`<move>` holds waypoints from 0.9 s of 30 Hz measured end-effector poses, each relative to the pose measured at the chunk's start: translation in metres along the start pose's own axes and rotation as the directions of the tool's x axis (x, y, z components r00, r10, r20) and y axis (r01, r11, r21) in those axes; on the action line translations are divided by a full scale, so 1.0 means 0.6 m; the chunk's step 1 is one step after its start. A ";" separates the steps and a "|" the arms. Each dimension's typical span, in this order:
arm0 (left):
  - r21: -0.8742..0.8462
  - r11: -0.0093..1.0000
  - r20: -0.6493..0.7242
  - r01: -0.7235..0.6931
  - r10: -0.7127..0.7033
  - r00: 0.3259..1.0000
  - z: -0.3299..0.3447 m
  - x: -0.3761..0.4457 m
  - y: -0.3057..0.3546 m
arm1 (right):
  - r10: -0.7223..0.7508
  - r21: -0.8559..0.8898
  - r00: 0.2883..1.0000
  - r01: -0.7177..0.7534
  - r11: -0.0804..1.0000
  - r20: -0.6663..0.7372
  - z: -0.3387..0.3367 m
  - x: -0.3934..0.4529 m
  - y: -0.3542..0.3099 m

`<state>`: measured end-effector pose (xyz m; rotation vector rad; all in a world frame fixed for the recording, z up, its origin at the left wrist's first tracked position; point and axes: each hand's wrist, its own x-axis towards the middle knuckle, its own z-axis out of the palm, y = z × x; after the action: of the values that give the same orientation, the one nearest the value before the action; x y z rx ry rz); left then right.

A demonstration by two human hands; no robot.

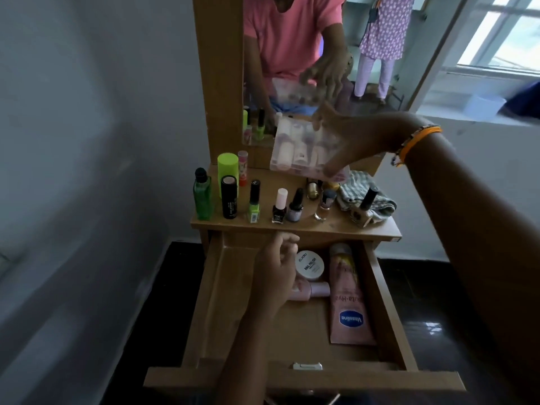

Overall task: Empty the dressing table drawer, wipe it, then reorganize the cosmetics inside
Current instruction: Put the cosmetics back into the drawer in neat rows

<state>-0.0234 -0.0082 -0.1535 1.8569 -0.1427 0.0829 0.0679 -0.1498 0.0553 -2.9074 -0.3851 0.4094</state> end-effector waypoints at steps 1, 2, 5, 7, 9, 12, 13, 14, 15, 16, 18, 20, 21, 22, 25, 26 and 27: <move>-0.050 0.998 0.000 0.030 -0.030 1.000 -0.003 -0.003 0.005 | -0.023 0.009 1.000 0.023 1.000 -0.009 0.004 -0.024 -0.006; -0.141 0.986 0.015 0.086 -0.085 0.996 -0.008 -0.005 0.010 | -0.050 0.025 0.999 0.050 0.998 -0.011 0.010 -0.049 -0.015; -0.519 0.785 0.097 0.339 -0.340 0.935 -0.027 -0.014 0.016 | -0.112 0.137 0.992 0.102 0.985 0.064 0.057 -0.124 -0.035; -0.612 0.663 0.147 0.431 -0.440 0.886 -0.044 -0.028 0.017 | -0.146 0.248 0.974 0.101 0.963 0.173 0.109 -0.156 -0.032; -0.614 0.607 0.225 0.505 -0.478 0.849 -0.057 -0.037 0.014 | -0.159 0.310 0.946 0.067 0.948 0.281 0.173 -0.164 -0.022; -0.392 0.645 0.333 0.656 -0.565 0.755 -0.071 -0.036 -0.008 | -0.150 0.422 0.889 -0.053 0.905 0.432 0.261 -0.149 -0.001; -0.249 0.700 0.337 0.670 -0.586 0.737 -0.072 -0.039 -0.009 | -0.165 0.458 0.874 -0.073 0.886 0.458 0.286 -0.143 0.007; -0.108 0.750 0.344 0.652 -0.587 0.733 -0.070 -0.042 -0.011 | -0.182 0.486 0.869 -0.076 0.871 0.461 0.304 -0.139 0.015; 0.000 0.780 0.353 0.626 -0.586 0.730 -0.067 -0.044 -0.013 | -0.196 0.504 0.870 -0.069 0.861 0.453 0.320 -0.137 0.021; 0.065 0.793 0.348 0.606 -0.587 0.731 -0.062 -0.046 -0.013 | -0.204 0.515 0.874 -0.060 0.855 0.441 0.332 -0.136 0.025; 0.096 0.783 0.328 0.615 -0.608 0.723 -0.057 -0.048 -0.017 | -0.201 0.525 0.885 -0.056 0.849 0.419 0.351 -0.136 0.033; 0.125 0.771 0.327 0.625 -0.627 0.707 -0.056 -0.049 -0.014 | -0.193 0.532 0.891 -0.062 0.844 0.410 0.364 -0.139 0.036; 0.151 0.768 0.329 0.622 -0.633 0.701 -0.055 -0.049 -0.015 | -0.185 0.521 0.893 -0.063 0.851 0.411 0.370 -0.139 0.037; 0.170 0.761 0.326 0.626 -0.643 0.693 -0.053 -0.049 -0.016 | -0.183 0.504 0.897 -0.051 0.862 0.404 0.373 -0.140 0.037; 0.222 0.730 0.313 0.646 -0.681 0.662 -0.050 -0.048 -0.025 | -0.178 0.430 0.914 0.004 0.903 0.365 0.385 -0.135 0.039; 0.234 0.719 0.308 0.655 -0.694 0.651 -0.050 -0.049 -0.026 | -0.186 0.409 0.915 0.026 0.912 0.357 0.385 -0.134 0.038; 0.240 0.709 0.305 0.664 -0.704 0.641 -0.050 -0.050 -0.027 | -0.188 0.381 0.915 0.041 0.924 0.357 0.384 -0.134 0.037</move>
<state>-0.0501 0.0268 -0.1641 1.8990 0.3267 -0.8284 -0.0690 -0.1607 -0.1478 -2.4157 -0.4759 0.9357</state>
